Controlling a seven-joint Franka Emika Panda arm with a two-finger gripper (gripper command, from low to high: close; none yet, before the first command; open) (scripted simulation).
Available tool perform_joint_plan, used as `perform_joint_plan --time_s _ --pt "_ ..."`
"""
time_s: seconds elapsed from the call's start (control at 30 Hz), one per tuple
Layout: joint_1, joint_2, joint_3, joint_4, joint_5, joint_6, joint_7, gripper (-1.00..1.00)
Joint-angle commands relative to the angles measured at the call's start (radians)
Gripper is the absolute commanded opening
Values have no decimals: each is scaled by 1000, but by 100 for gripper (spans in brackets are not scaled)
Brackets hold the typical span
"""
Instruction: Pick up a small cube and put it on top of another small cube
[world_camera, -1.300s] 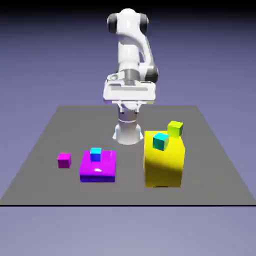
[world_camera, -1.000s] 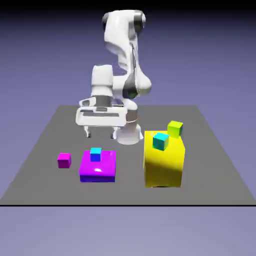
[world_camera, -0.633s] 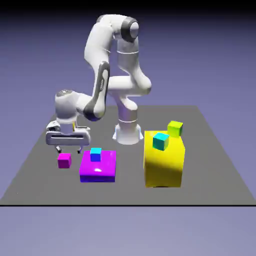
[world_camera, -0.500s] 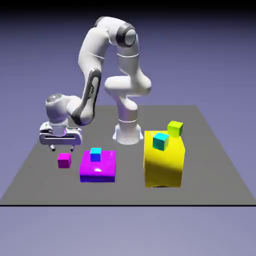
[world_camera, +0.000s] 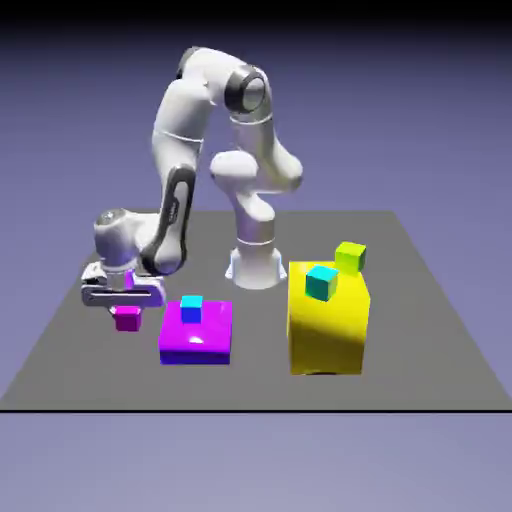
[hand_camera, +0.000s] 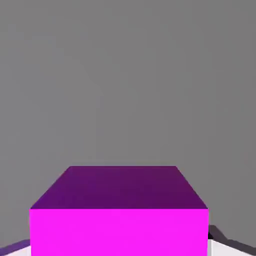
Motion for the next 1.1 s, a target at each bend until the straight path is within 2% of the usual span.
perform_joint_plan --time_s 0.0,0.13,1.07 --pt "30 -25 -36 -5 -33 -18 24 -100" --pt "104 -88 -127 -18 -115 -64 83 -100" --pt "111 -538 888 312 -196 -793 1183 -100"
